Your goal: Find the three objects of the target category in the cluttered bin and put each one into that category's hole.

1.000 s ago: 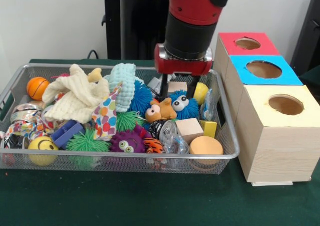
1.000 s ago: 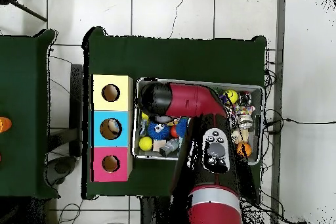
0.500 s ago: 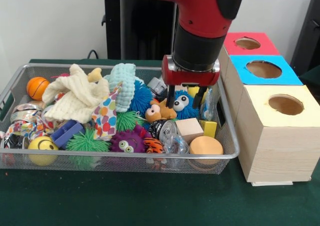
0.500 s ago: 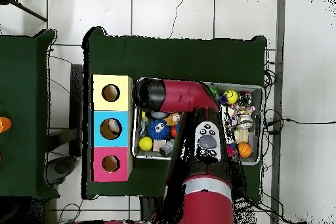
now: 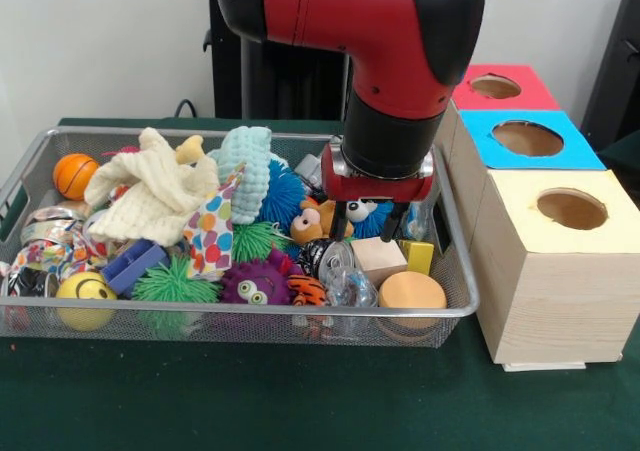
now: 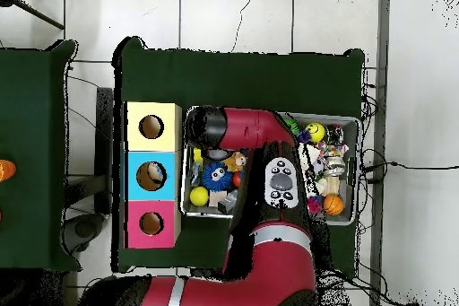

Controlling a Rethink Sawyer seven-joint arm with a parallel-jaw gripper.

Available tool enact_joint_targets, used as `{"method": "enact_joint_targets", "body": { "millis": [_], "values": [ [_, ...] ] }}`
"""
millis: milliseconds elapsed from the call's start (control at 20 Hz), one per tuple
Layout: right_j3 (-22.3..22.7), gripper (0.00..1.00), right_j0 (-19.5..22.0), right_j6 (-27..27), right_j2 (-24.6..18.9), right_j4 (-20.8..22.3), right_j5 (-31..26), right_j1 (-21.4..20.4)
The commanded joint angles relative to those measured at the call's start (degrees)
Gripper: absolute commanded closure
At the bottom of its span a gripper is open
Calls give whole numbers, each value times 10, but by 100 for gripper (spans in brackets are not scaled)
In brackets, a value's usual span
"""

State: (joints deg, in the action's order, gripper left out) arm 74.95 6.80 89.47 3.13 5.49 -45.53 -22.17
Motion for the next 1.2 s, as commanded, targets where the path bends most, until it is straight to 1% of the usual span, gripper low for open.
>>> {"method": "enact_joint_targets", "body": {
  "millis": [50,200,350,650,950,1050,1150,1200],
  "values": [
    [-14,0,14,27,-38,16,15,18],
    [-15,0,14,21,-37,12,-6,6],
    [-32,0,15,13,-37,9,-39,2],
    [-112,0,19,-5,-42,10,-89,36],
    [-170,0,24,-15,-49,8,-127,61],
    [-175,0,28,-15,-53,5,-120,73],
    [-152,0,34,-6,-57,2,-90,79],
    [-131,0,37,0,-57,2,-76,79]
  ]
}}
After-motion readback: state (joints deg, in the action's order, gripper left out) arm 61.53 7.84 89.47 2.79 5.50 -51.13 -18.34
